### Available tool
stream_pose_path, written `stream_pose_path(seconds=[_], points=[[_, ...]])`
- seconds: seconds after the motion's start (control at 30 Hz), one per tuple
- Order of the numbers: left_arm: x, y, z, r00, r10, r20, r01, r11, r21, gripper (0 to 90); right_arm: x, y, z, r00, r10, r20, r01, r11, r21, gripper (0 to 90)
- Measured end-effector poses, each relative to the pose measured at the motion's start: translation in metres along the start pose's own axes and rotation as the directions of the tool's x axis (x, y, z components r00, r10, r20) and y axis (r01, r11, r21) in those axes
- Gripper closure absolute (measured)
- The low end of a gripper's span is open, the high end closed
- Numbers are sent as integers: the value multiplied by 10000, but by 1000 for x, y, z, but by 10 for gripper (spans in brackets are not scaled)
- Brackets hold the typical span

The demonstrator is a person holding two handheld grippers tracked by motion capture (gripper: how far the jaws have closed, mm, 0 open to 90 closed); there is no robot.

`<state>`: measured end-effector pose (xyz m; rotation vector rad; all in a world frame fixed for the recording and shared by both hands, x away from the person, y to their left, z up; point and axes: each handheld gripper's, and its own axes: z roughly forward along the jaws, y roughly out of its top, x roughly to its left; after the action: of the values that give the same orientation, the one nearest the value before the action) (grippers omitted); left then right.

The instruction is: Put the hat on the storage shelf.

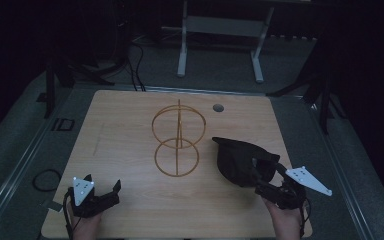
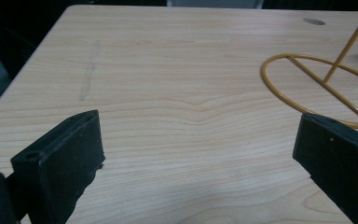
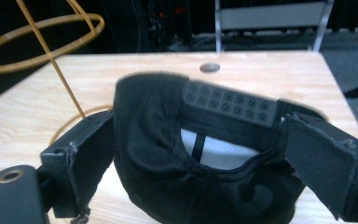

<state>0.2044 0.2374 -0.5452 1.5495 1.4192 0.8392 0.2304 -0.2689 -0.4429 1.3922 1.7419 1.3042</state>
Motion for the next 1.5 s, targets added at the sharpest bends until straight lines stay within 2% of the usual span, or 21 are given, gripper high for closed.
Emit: stream_pose_path(seconds=[0.13, 0.33, 0.4, 0.47, 0.57, 0.63, 0.7, 0.73, 0.77, 0.83, 0.9, 0.93, 1.1, 1.3, 1.4, 1.47, 1.5], points=[[0, 0, 0, 9999, -26, 98, 25, 10000, 44, 21, 6, -7, 12, 9995, -307, 120, 300, 9983, 498, 89], [-3, 0, 0, 9998, 15, 177, -17, 10000, 79, 21, 8, -20, 23, 9989, -440, -138, 453, 9918, 1195, 90], [-4, 0, 0, 9998, 34, 200, -37, 9999, 137, 21, 9, -25, 25, 9979, -650, -73, 654, 9895, 1286, 95], [-6, 0, 1, 9996, 93, 257, -99, 9997, 225, 21, 11, -29, 27, 9939, -1090, -140, 1098, 9812, 1585, 159], [-7, 0, 2, 9994, 137, 327, -145, 9995, 262, 21, 14, -34, 31, 9841, -1772, -72, 1758, 9693, 1717, 288], [-7, 0, 2, 9992, 106, 387, -116, 9996, 248, 21, 13, -35, 33, 9817, -1898, -142, 1895, 9675, 1675, 428], [-7, 0, 2, 9992, 52, 408, -62, 9997, 231, 21, 13, -34, 36, 9728, -2317, 2, 2284, 9590, 1678, 571], [-7, 0, 2, 9990, 36, 445, -46, 9997, 235, 21, 12, -34, 37, 9729, -2311, 82, 2267, 9603, 1627, 603], [-7, 0, 1, 9991, 41, 422, -50, 9997, 227, 21, 11, -33, 38, 9729, -2311, -24, 2286, 9605, 1586, 687], [-6, 0, 2, 9991, -4, 424, -6, 9998, 220, 21, 11, -30, 39, 9718, -2357, -103, 2343, 9591, 1590, 721], [-6, 0, 2, 9991, -34, 423, 24, 9997, 225, 22, 10, -28, 38, 9743, -2247, -169, 2247, 9634, 1464, 841], [-6, 0, 2, 9990, -58, 444, 48, 9997, 232, 21, 9, -28, 38, 9769, -2122, -268, 2138, 9657, 1475, 862], [-8, 1, 1, 9979, -11, 646, -2, 9998, 198, 22, 6, -25, 36, 9738, -2265, -203, 2272, 9657, 1252, 878], [-19, 5, 3, 9932, 421, 1082, -474, 9977, 476, 23, -1, -12, 27, 9721, -2344, -23, 2338, 9687, 830, 880], [-24, 10, 3, 9877, 589, 1450, -666, 9966, 491, 23, -5, -3, 20, 9703, -2420, 0, 2416, 9688, 549, 880], [-27, 14, 2, 9819, 624, 1790, -728, 9960, 517, 23, -6, 4, 13, 9661, -2581, 68, 2577, 9654, 392, 880], [-29, 16, 2, 9768, 569, 2063, -700, 9959, 566, 23, -7, 7, 9, 9646, -2637, 50, 2634, 9642, 315, 880]])
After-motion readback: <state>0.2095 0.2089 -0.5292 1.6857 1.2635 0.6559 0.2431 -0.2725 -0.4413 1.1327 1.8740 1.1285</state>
